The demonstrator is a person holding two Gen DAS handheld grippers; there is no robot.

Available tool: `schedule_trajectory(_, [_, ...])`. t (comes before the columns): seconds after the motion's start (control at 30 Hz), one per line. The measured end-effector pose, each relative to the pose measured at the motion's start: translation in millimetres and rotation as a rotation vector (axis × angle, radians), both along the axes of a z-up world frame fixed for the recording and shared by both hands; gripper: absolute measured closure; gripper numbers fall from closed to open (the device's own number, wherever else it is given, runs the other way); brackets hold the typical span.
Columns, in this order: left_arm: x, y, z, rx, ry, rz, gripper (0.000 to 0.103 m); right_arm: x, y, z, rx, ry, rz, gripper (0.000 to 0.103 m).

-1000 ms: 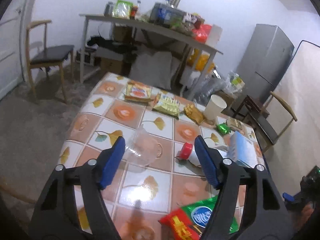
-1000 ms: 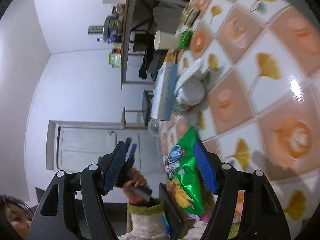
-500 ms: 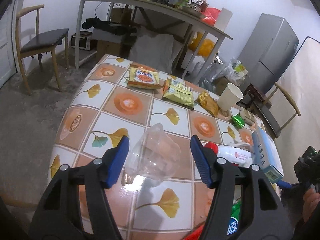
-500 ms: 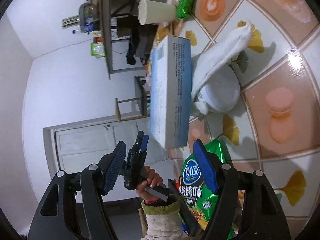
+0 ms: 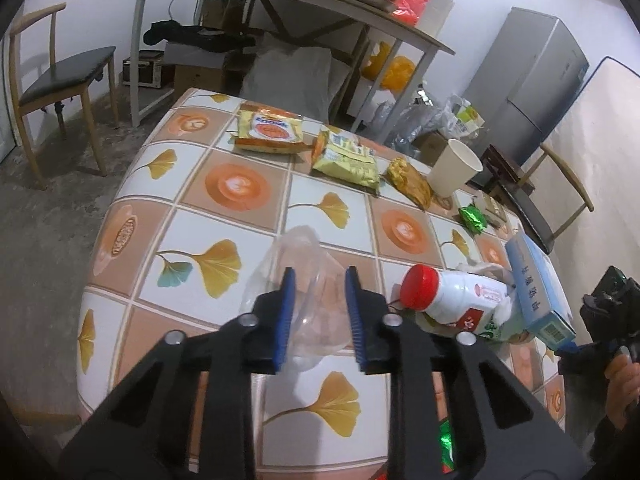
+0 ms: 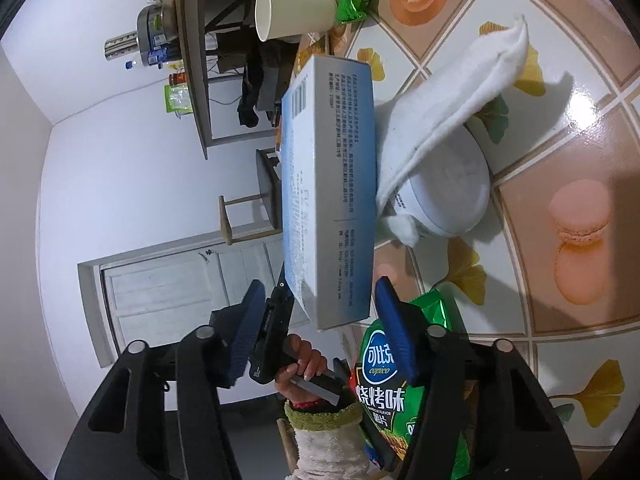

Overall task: Collect trash
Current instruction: 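Close the left tool on the clear plastic cup while the right tool grasps the blue-white box, then lift the cup with the left tool while the right tool lifts the box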

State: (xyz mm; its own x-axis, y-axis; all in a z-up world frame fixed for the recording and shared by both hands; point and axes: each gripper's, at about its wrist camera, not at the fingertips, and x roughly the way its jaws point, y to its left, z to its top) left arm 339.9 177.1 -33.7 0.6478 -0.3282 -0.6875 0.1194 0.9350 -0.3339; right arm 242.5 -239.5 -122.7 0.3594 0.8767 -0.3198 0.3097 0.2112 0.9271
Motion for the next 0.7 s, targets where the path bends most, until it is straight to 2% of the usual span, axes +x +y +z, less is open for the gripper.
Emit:
schedule_trajectory(0.17, [-4.5, -5.5, 2.5, 0.012, -0.012, -0.015, 0.098, 2.9, 4.5, -2.7, 0.003, 0.006, 0.008, 0.060])
schedule_trajectory(0.27, [-7.0, -6.0, 4.9, 0.010, -0.019, -0.016, 0.098, 1.9, 5.3, -3.1, 0.006, 0.005, 0.010, 0.068])
schedule_trajectory(0.53, [-12.8, -3.7, 8.8, -0.004, -0.030, -0.004, 0.098, -2.7, 6.1, -2.6, 0.012, -0.012, 0.016, 0.070])
schedule_trajectory(0.7, [-16.5, -1.2, 12.0, -0.024, -0.037, 0.007, 0.098, -5.8, 7.1, 8.4, 0.007, -0.050, 0.023, 0.071])
